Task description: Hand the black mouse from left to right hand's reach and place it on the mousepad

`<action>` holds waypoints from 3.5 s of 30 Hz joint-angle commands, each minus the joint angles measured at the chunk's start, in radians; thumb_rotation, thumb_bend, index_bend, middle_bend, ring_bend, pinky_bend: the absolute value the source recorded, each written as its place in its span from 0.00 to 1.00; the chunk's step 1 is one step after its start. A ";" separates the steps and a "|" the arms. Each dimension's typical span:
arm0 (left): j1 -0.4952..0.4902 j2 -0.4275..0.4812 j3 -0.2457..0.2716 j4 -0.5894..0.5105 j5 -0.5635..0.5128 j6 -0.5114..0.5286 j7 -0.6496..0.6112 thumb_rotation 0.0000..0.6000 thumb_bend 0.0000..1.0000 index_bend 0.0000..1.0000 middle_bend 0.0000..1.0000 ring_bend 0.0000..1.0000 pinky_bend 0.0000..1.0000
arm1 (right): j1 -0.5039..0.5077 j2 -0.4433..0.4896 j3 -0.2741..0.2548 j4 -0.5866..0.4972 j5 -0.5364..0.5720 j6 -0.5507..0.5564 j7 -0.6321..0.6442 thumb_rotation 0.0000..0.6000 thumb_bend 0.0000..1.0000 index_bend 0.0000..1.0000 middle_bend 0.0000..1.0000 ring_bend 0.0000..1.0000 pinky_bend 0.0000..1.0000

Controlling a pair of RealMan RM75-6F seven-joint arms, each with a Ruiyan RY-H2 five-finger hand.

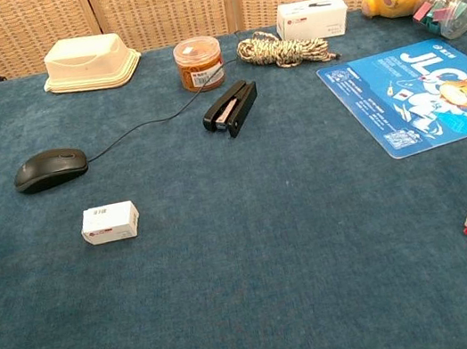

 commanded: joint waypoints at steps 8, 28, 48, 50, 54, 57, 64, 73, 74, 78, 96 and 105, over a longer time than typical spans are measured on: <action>0.003 0.024 -0.009 -0.028 0.026 -0.032 -0.040 1.00 0.00 0.00 0.00 0.00 0.00 | -0.003 0.010 -0.007 -0.013 -0.006 0.002 0.023 1.00 0.00 0.00 0.00 0.00 0.00; -0.332 -0.125 -0.171 0.082 -0.294 -0.532 0.147 1.00 0.00 0.00 0.00 0.00 0.00 | 0.004 0.023 -0.003 -0.016 0.015 -0.020 0.065 1.00 0.00 0.00 0.00 0.00 0.00; -0.456 -0.324 -0.197 0.333 -0.457 -0.653 0.205 1.00 0.14 0.10 0.07 0.12 0.26 | 0.015 0.021 0.004 -0.002 0.044 -0.045 0.077 1.00 0.00 0.00 0.00 0.00 0.00; -0.464 -0.337 -0.200 0.342 -0.466 -0.653 0.211 1.00 0.16 0.14 0.10 0.15 0.28 | 0.015 0.022 0.004 -0.002 0.043 -0.046 0.077 1.00 0.00 0.00 0.00 0.00 0.00; -0.476 -0.354 -0.206 0.351 -0.493 -0.655 0.229 1.00 0.19 0.19 0.14 0.19 0.31 | 0.015 0.023 0.003 -0.003 0.042 -0.045 0.081 1.00 0.00 0.00 0.00 0.00 0.00; -0.482 -0.365 -0.208 0.359 -0.511 -0.650 0.245 1.00 0.20 0.23 0.18 0.22 0.34 | 0.015 0.025 0.003 -0.003 0.043 -0.046 0.085 1.00 0.00 0.00 0.00 0.00 0.00; -0.496 -0.403 -0.213 0.401 -0.530 -0.648 0.249 1.00 0.24 0.43 0.34 0.35 0.45 | 0.013 0.032 0.005 -0.006 0.041 -0.039 0.099 1.00 0.00 0.00 0.00 0.00 0.00; -0.486 -0.404 -0.218 0.388 -0.498 -0.632 0.197 1.00 0.24 0.53 0.43 0.42 0.51 | 0.014 0.033 0.002 -0.005 0.038 -0.041 0.107 1.00 0.00 0.00 0.00 0.00 0.00; -0.482 -0.397 -0.219 0.373 -0.487 -0.627 0.182 1.00 0.24 0.53 0.43 0.42 0.51 | 0.014 0.033 0.002 -0.005 0.039 -0.041 0.107 1.00 0.00 0.00 0.00 0.00 0.00; -0.464 -0.362 -0.217 0.290 -0.425 -0.596 0.125 1.00 0.24 0.53 0.43 0.42 0.51 | 0.014 0.034 0.002 -0.006 0.039 -0.042 0.109 1.00 0.00 0.00 0.00 0.00 0.00; -0.598 -0.422 -0.253 -0.142 -0.458 -0.454 0.469 1.00 0.24 0.52 0.43 0.42 0.51 | 0.020 0.037 0.000 -0.006 0.041 -0.053 0.120 1.00 0.00 0.00 0.00 0.00 0.00; -0.731 -0.623 -0.318 -0.015 -0.622 -0.435 0.571 1.00 0.24 0.51 0.43 0.42 0.51 | 0.023 0.041 0.003 0.001 0.052 -0.063 0.140 1.00 0.00 0.00 0.00 0.00 0.00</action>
